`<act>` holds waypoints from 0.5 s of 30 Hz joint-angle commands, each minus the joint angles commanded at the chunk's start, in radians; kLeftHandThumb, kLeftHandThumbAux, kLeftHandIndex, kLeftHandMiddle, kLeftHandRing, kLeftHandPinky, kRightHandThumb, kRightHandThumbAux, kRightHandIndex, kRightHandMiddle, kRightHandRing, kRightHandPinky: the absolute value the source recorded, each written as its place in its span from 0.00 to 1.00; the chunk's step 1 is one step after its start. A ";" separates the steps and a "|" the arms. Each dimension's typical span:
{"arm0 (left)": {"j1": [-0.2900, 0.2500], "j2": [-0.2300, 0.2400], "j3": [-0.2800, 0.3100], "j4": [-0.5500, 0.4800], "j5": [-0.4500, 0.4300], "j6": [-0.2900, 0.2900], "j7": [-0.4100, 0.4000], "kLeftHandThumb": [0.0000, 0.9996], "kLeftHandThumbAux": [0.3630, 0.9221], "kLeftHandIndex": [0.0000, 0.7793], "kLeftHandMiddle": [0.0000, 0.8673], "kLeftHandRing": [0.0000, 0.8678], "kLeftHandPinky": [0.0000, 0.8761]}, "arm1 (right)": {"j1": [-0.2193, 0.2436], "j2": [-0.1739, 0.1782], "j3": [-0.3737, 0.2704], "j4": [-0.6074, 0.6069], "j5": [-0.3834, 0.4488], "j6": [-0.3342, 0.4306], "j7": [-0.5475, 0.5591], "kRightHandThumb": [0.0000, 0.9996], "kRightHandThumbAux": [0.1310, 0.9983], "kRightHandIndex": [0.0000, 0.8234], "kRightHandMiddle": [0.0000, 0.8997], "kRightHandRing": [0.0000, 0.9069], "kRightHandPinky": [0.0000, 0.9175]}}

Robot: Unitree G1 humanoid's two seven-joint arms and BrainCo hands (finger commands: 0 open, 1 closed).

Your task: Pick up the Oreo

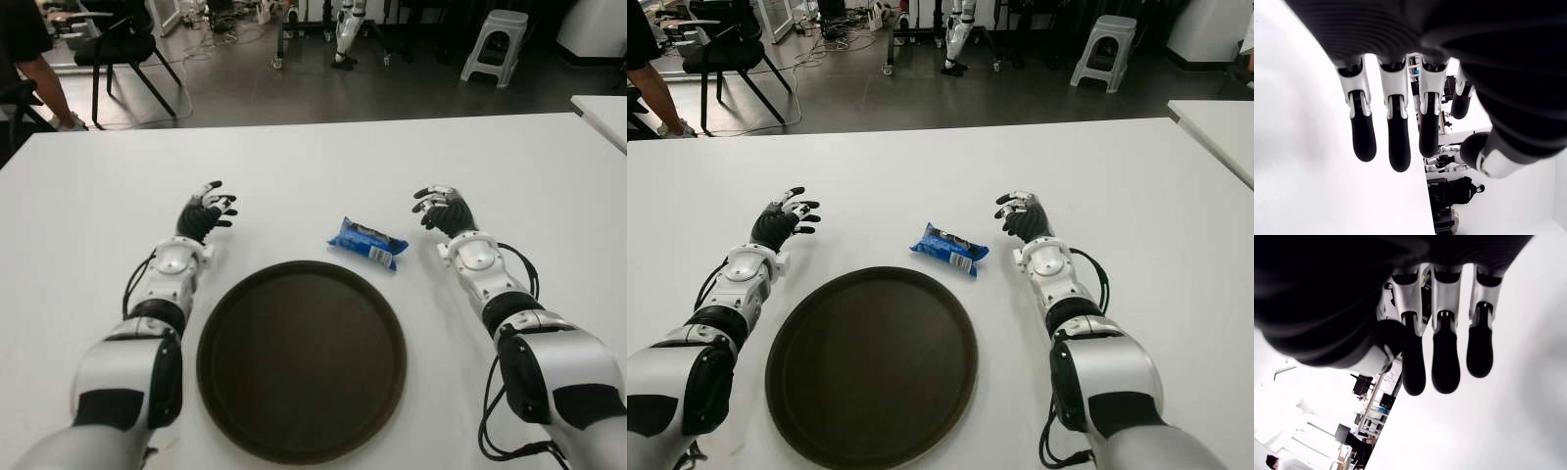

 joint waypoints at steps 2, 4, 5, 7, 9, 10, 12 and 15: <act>0.000 0.000 0.000 0.000 0.000 0.000 0.001 0.48 0.40 0.18 0.34 0.41 0.45 | 0.000 0.000 0.000 0.000 0.001 0.000 0.000 0.83 0.63 0.49 0.57 0.67 0.63; 0.001 0.000 -0.001 0.000 0.000 -0.003 0.000 0.47 0.40 0.18 0.34 0.41 0.45 | 0.000 0.000 0.000 0.000 0.000 -0.002 0.002 0.83 0.63 0.49 0.58 0.67 0.63; 0.002 0.000 -0.001 0.000 0.000 -0.003 0.000 0.47 0.40 0.18 0.34 0.41 0.45 | 0.000 0.000 0.000 0.000 0.000 -0.002 0.003 0.83 0.63 0.49 0.58 0.67 0.63; 0.003 0.000 0.001 0.000 -0.003 -0.005 -0.004 0.47 0.40 0.18 0.34 0.41 0.45 | 0.000 0.000 0.000 0.000 0.000 -0.001 0.004 0.83 0.63 0.49 0.59 0.68 0.64; 0.003 -0.001 0.003 0.000 -0.006 -0.007 -0.009 0.48 0.41 0.18 0.34 0.40 0.45 | 0.000 0.000 0.000 0.000 0.000 0.000 0.006 0.83 0.63 0.49 0.60 0.68 0.64; 0.003 -0.001 0.003 0.000 -0.007 -0.008 -0.010 0.48 0.41 0.18 0.34 0.40 0.45 | 0.000 -0.001 0.000 0.000 0.000 0.001 0.006 0.83 0.63 0.49 0.60 0.68 0.64; 0.003 -0.001 0.005 0.000 -0.008 -0.008 -0.013 0.49 0.41 0.18 0.34 0.40 0.46 | 0.000 -0.001 0.000 0.001 0.000 0.002 0.005 0.83 0.63 0.49 0.60 0.68 0.64; 0.002 -0.001 0.008 0.000 -0.011 -0.006 -0.017 0.50 0.41 0.18 0.34 0.41 0.46 | 0.000 -0.002 0.002 0.001 -0.002 0.004 0.002 0.83 0.63 0.49 0.60 0.69 0.64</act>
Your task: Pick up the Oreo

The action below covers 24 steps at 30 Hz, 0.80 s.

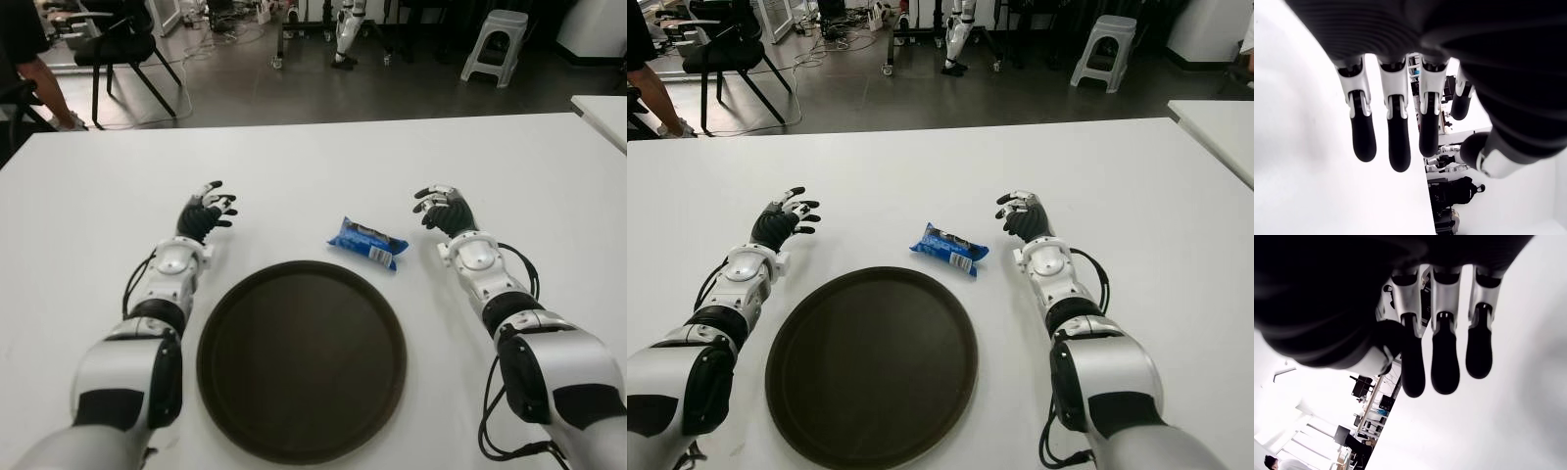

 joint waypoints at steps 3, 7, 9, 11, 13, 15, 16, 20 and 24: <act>-0.001 0.000 0.002 0.001 -0.002 0.006 -0.001 0.51 0.41 0.18 0.35 0.41 0.46 | 0.000 0.001 -0.001 0.000 0.001 0.002 -0.002 0.83 0.64 0.48 0.59 0.68 0.63; -0.002 0.000 0.003 0.001 -0.001 0.008 0.001 0.49 0.42 0.18 0.35 0.41 0.45 | 0.000 0.001 -0.003 0.000 0.003 0.004 0.000 0.83 0.64 0.48 0.58 0.66 0.62; -0.002 0.000 0.000 0.000 0.003 0.004 0.005 0.48 0.42 0.18 0.35 0.41 0.45 | 0.000 0.001 -0.002 0.000 0.002 0.004 -0.002 0.83 0.64 0.48 0.57 0.66 0.62; -0.001 0.000 -0.005 0.000 0.008 0.003 0.012 0.47 0.42 0.17 0.35 0.41 0.45 | 0.000 0.000 0.001 0.001 -0.002 0.003 -0.002 0.83 0.64 0.48 0.57 0.65 0.62; -0.001 0.000 -0.005 0.000 0.009 0.003 0.014 0.47 0.41 0.17 0.35 0.41 0.44 | 0.001 -0.001 0.006 0.001 -0.007 0.001 -0.002 0.83 0.64 0.48 0.57 0.66 0.62; -0.001 0.000 -0.004 0.000 0.008 0.004 0.012 0.47 0.41 0.17 0.35 0.41 0.45 | 0.001 -0.002 0.008 0.001 -0.009 0.000 -0.003 0.83 0.64 0.48 0.58 0.67 0.63; -0.001 -0.001 -0.003 0.000 0.007 0.004 0.011 0.47 0.41 0.17 0.34 0.41 0.45 | 0.001 -0.002 0.010 0.001 -0.011 -0.003 -0.004 0.83 0.64 0.48 0.58 0.67 0.63; -0.002 0.000 -0.003 0.000 0.007 0.006 0.011 0.48 0.41 0.17 0.35 0.41 0.45 | 0.001 -0.003 0.013 0.000 -0.013 -0.008 -0.004 0.83 0.64 0.48 0.58 0.67 0.63; -0.002 0.001 -0.010 0.000 0.014 0.006 0.016 0.47 0.42 0.17 0.35 0.41 0.45 | 0.002 -0.002 0.010 0.000 -0.012 -0.011 -0.001 0.83 0.64 0.48 0.58 0.66 0.62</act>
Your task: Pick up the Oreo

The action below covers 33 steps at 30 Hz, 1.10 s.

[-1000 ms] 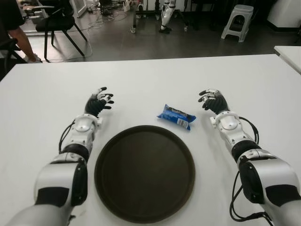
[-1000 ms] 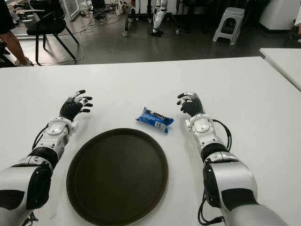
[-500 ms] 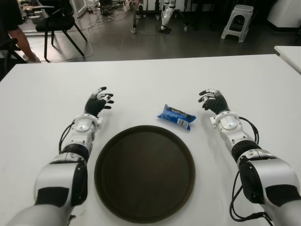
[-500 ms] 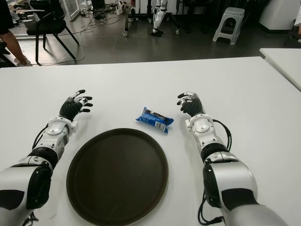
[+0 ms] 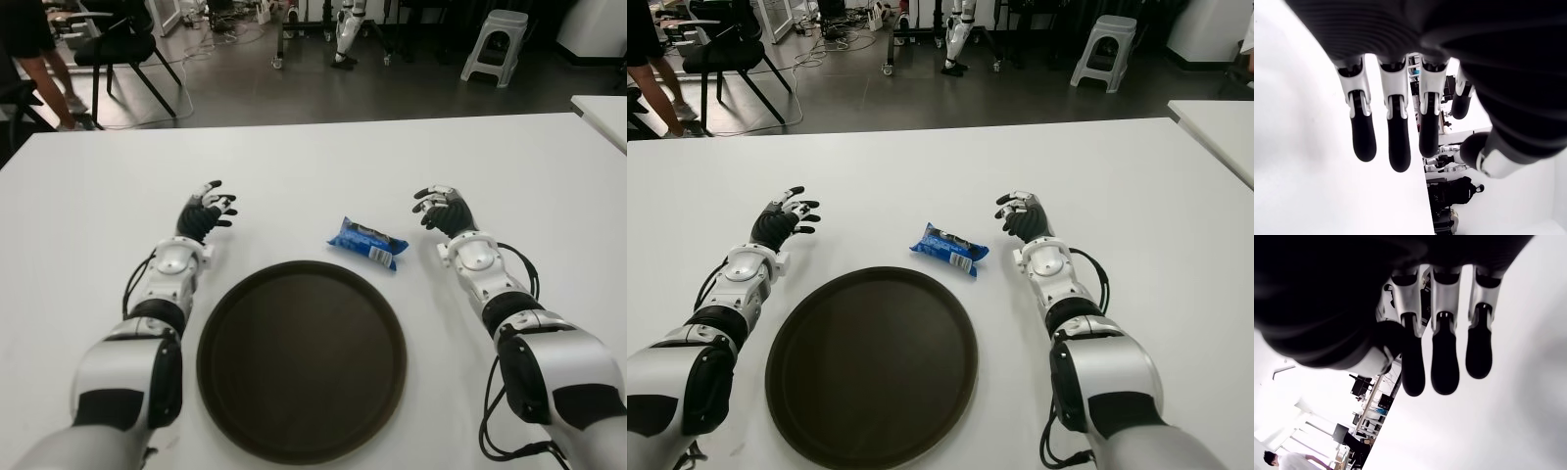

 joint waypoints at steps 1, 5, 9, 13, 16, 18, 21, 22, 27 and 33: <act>0.000 0.000 -0.001 0.000 0.001 0.001 0.002 0.47 0.42 0.17 0.34 0.41 0.45 | 0.000 0.000 -0.001 0.000 0.001 0.000 0.000 0.83 0.64 0.48 0.58 0.66 0.62; 0.000 0.000 -0.002 0.000 0.001 0.003 0.004 0.47 0.42 0.17 0.34 0.40 0.45 | 0.000 0.001 0.000 0.000 0.000 0.001 -0.004 0.83 0.64 0.48 0.57 0.65 0.60; 0.001 0.000 0.001 0.001 -0.002 0.004 0.002 0.47 0.42 0.17 0.33 0.40 0.45 | 0.000 0.002 0.012 0.000 -0.014 0.006 -0.025 0.83 0.64 0.48 0.56 0.63 0.60; 0.001 -0.001 0.007 0.001 -0.008 0.005 -0.008 0.46 0.41 0.16 0.33 0.39 0.44 | -0.005 0.002 0.026 -0.001 -0.033 0.009 -0.055 0.83 0.64 0.47 0.55 0.61 0.58; 0.001 0.000 0.008 0.000 -0.009 0.004 -0.011 0.46 0.41 0.15 0.32 0.39 0.44 | -0.014 0.003 0.045 -0.003 -0.051 0.014 -0.078 0.82 0.65 0.47 0.54 0.56 0.55; 0.002 0.000 0.007 0.000 -0.007 0.003 -0.012 0.46 0.41 0.15 0.32 0.39 0.45 | -0.028 0.002 0.071 -0.006 -0.076 0.018 -0.098 0.82 0.65 0.47 0.52 0.48 0.47; 0.003 0.001 0.007 0.000 -0.006 -0.001 -0.013 0.46 0.41 0.16 0.33 0.39 0.45 | -0.049 -0.003 0.116 -0.012 -0.120 0.023 -0.122 0.71 0.69 0.48 0.38 0.39 0.39; 0.003 0.001 0.007 0.000 -0.006 -0.002 -0.014 0.45 0.41 0.16 0.33 0.39 0.45 | -0.054 -0.005 0.129 -0.014 -0.132 0.023 -0.126 0.59 0.69 0.41 0.35 0.36 0.35; 0.004 0.001 0.010 0.000 -0.009 -0.004 -0.019 0.45 0.42 0.16 0.34 0.40 0.45 | -0.063 -0.015 0.190 -0.019 -0.187 0.030 -0.138 0.09 0.68 0.13 0.16 0.17 0.13; 0.005 -0.001 0.019 0.000 -0.019 -0.006 -0.028 0.49 0.41 0.17 0.34 0.40 0.46 | -0.079 -0.023 0.251 -0.024 -0.234 0.072 -0.125 0.01 0.55 0.01 0.02 0.02 0.01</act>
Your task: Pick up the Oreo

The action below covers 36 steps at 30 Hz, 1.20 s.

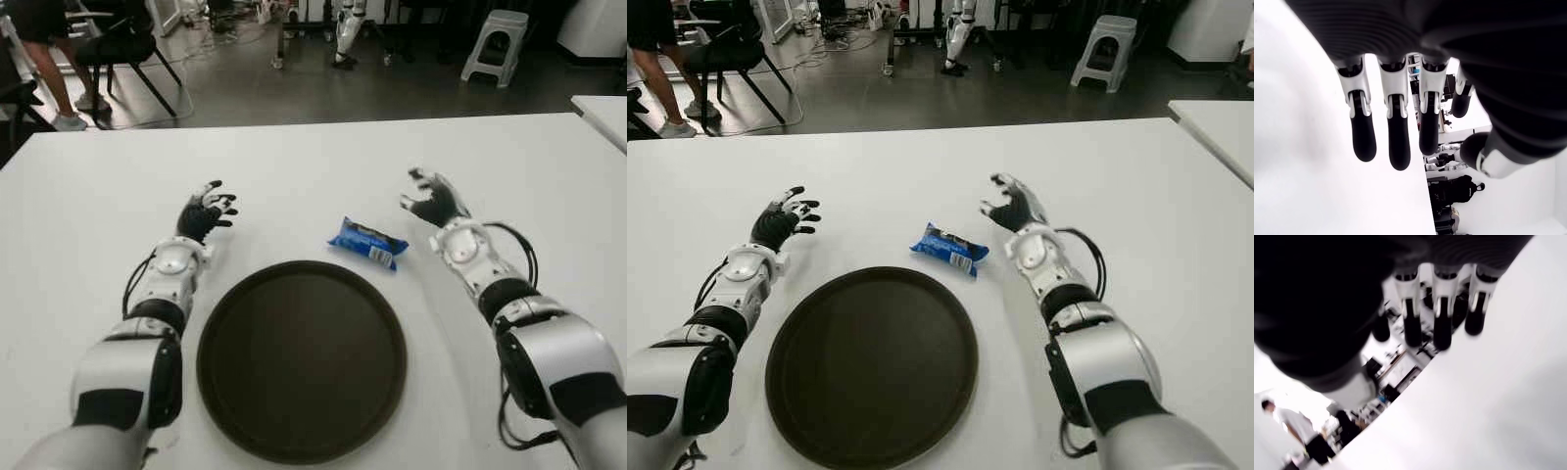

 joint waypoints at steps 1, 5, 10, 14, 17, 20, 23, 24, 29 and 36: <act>0.000 0.000 0.001 0.000 -0.001 0.000 -0.001 0.49 0.41 0.18 0.34 0.40 0.46 | -0.003 -0.001 0.004 -0.001 -0.002 0.003 0.004 0.01 0.54 0.01 0.01 0.01 0.01; 0.001 0.001 -0.002 0.000 0.003 -0.004 0.000 0.50 0.41 0.18 0.34 0.40 0.45 | -0.018 -0.006 0.041 -0.006 -0.027 0.025 0.025 0.01 0.44 0.00 0.00 0.00 0.00; 0.001 0.001 -0.001 0.001 0.003 -0.003 -0.002 0.49 0.41 0.19 0.34 0.40 0.45 | -0.023 -0.008 0.077 -0.016 -0.055 0.026 0.004 0.08 0.33 0.00 0.00 0.00 0.00; 0.000 -0.001 0.005 0.001 -0.004 0.004 -0.005 0.49 0.42 0.17 0.33 0.40 0.44 | -0.022 -0.009 0.104 -0.023 -0.079 0.025 -0.044 0.15 0.27 0.00 0.00 0.00 0.02; 0.000 -0.002 0.006 0.001 -0.004 0.005 -0.001 0.49 0.42 0.18 0.34 0.40 0.44 | -0.022 -0.008 0.112 -0.025 -0.084 0.027 -0.067 0.18 0.25 0.00 0.00 0.00 0.05; 0.000 -0.001 0.004 0.001 -0.001 0.004 0.005 0.51 0.43 0.18 0.34 0.40 0.45 | -0.021 -0.007 0.117 -0.025 -0.083 0.028 -0.080 0.20 0.24 0.00 0.00 0.01 0.11; 0.000 -0.001 0.003 0.001 0.001 0.002 0.007 0.52 0.43 0.18 0.34 0.41 0.45 | -0.021 -0.007 0.120 -0.025 -0.080 0.026 -0.087 0.21 0.23 0.00 0.00 0.03 0.14; 0.000 -0.001 0.003 0.001 0.001 0.001 0.008 0.52 0.43 0.18 0.34 0.41 0.45 | -0.021 -0.006 0.121 -0.024 -0.079 0.025 -0.090 0.21 0.23 0.00 0.01 0.05 0.15; 0.000 -0.001 0.004 0.001 -0.001 0.002 0.004 0.51 0.43 0.18 0.33 0.40 0.45 | -0.020 -0.005 0.122 -0.022 -0.073 0.021 -0.099 0.21 0.22 0.00 0.06 0.11 0.20; -0.001 -0.002 0.006 0.001 -0.003 0.005 0.000 0.50 0.42 0.17 0.33 0.40 0.45 | -0.024 -0.003 0.133 -0.020 -0.077 0.037 -0.103 0.19 0.19 0.00 0.08 0.16 0.26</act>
